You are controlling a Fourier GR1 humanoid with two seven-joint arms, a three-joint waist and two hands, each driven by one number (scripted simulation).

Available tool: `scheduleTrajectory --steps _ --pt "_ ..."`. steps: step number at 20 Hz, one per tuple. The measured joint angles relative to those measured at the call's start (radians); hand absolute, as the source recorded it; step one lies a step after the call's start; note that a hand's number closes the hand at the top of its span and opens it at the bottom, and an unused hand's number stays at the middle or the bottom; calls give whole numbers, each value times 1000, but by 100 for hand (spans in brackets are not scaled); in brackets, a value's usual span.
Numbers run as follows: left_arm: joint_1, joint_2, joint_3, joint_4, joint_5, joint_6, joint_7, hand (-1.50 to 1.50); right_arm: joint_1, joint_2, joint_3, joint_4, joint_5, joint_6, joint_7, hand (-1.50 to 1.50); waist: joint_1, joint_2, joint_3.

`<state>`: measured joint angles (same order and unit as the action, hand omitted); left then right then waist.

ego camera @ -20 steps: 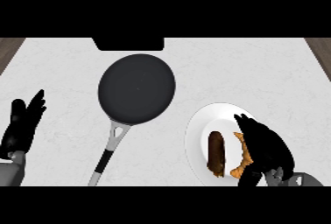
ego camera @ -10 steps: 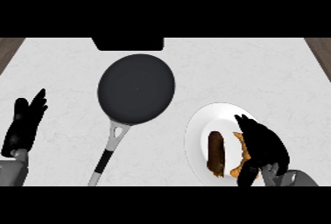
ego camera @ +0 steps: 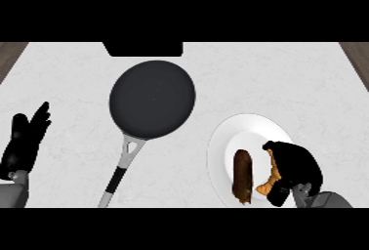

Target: Pick the croissant from the plate and place it in the pan

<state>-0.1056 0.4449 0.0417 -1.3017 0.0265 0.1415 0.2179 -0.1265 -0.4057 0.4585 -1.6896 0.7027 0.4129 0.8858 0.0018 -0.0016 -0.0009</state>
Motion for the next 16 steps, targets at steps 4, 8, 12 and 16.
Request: scheduleTrajectory --steps 4,8,12,16 --pt "-16 -17 15 36 -17 -4 -18 0 -21 -14 3 -3 70 19 -21 150 -1 1 0" --pt "-20 -23 36 23 -31 -28 -4 0 -20 6 -12 27 139 11 -62 150 -1 0 -1" --pt "-19 -47 41 12 -59 -23 2 0 -21 -3 -53 36 156 8 -159 150 -1 0 0" --pt "-19 -41 48 5 -56 -39 9 0 -71 -51 -76 87 127 -33 -366 150 5 2 1"
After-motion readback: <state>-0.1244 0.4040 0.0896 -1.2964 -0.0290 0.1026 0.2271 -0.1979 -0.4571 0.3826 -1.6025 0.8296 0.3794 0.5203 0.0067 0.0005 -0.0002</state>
